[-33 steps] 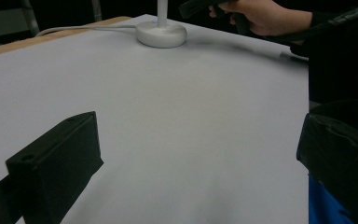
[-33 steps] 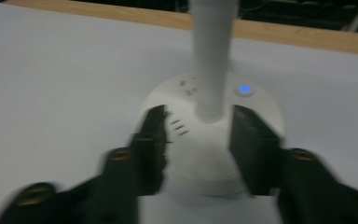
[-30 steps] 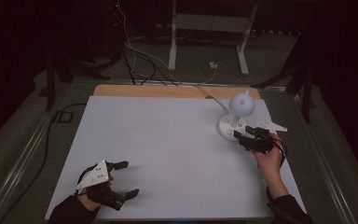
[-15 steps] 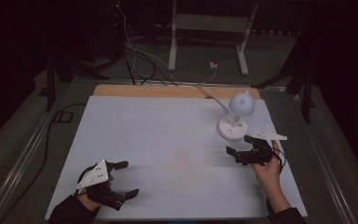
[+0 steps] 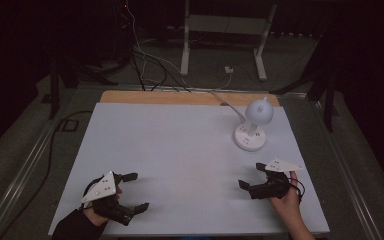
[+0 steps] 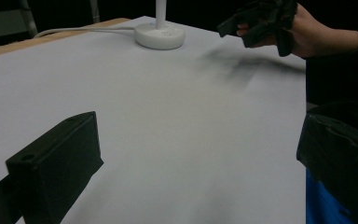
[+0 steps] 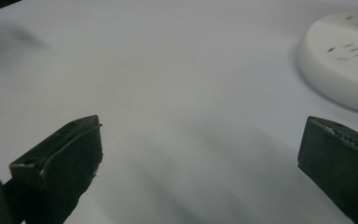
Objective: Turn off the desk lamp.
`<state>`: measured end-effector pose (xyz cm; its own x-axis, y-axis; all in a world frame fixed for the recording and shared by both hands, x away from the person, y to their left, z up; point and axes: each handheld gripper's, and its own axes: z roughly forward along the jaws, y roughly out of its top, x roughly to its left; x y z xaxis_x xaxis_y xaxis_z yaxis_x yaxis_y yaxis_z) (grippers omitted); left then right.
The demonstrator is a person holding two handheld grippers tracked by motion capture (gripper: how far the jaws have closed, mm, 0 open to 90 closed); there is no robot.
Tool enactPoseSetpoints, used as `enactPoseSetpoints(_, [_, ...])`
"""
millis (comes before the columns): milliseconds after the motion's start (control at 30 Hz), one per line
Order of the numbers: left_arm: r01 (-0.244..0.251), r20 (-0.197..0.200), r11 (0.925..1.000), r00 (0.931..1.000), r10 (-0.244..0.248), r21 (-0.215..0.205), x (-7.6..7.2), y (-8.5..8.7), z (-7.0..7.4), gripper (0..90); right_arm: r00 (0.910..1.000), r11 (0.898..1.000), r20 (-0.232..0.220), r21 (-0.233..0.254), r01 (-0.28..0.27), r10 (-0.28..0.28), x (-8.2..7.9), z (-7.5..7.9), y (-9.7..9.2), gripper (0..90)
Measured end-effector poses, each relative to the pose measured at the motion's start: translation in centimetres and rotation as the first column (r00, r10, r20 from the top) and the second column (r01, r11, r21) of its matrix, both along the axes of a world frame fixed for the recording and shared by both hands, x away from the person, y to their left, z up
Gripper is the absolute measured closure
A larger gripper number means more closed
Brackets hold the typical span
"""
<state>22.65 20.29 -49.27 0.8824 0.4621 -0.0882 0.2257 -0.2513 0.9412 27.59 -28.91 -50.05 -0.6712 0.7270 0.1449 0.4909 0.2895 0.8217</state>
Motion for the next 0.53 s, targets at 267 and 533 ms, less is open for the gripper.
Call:
enactPoseSetpoints(267, [0.001, -0.003, 1.0, 1.0, -0.001, 0.001, 0.0, 0.0, 0.0, 0.4, 0.9993, 0.999, 0.031, -0.034, -0.019, 0.02, -1.9, -0.5, -1.0, 0.0])
enactPoseSetpoints(533, [-0.001, -0.003, 1.0, 1.0, 0.001, 0.005, 0.1, -0.1, -0.1, 0.4, 0.9992, 0.999, 0.018, -0.024, -0.037, 0.037, -1.9, -0.8, -1.5, 0.0])
